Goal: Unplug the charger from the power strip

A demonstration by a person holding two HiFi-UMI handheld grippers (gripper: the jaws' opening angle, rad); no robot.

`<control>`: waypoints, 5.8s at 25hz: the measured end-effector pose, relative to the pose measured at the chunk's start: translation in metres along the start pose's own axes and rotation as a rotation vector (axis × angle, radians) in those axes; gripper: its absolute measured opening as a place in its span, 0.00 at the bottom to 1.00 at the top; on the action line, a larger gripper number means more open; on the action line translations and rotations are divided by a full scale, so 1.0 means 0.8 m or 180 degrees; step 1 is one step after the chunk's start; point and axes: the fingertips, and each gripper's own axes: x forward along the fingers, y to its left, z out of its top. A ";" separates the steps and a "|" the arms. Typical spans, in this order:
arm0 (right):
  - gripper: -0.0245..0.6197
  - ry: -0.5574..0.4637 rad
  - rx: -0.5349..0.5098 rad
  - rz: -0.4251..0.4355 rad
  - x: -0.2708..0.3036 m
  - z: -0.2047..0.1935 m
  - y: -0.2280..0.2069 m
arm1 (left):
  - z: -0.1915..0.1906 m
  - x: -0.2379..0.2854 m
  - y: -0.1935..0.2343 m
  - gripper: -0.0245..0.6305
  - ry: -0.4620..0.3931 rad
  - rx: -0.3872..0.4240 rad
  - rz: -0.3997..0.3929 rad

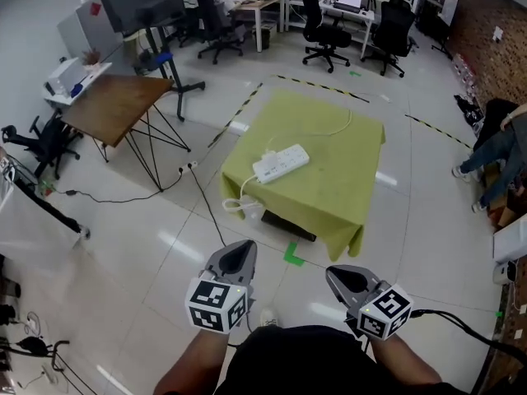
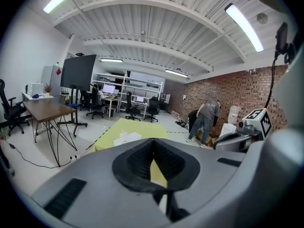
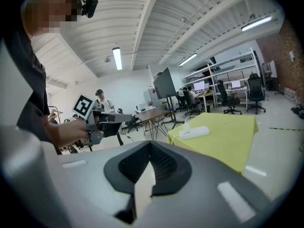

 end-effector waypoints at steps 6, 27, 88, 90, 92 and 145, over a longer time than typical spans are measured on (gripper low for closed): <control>0.04 -0.0052 -0.0056 -0.0104 0.064 0.031 -0.014 | 0.003 0.012 0.057 0.05 0.0025 -0.0026 -0.0024; 0.23 0.0456 -0.0338 -0.0413 0.345 0.050 -0.223 | -0.027 0.088 0.176 0.05 0.0495 -0.0295 0.0433; 0.46 0.1534 0.0071 -0.1440 0.224 -0.115 -0.418 | -0.032 0.277 0.126 0.05 0.0848 -0.0138 -0.0440; 0.46 0.1649 0.0086 -0.1567 0.204 -0.130 -0.433 | -0.037 0.283 0.116 0.05 0.0883 -0.0117 -0.0505; 0.46 0.1814 0.0104 -0.1655 0.187 -0.145 -0.446 | -0.040 0.289 0.108 0.05 0.0911 -0.0091 -0.0565; 0.04 -0.0415 0.0119 -0.0702 -0.158 0.012 -0.017 | 0.028 0.100 -0.140 0.05 -0.0146 0.0150 -0.0646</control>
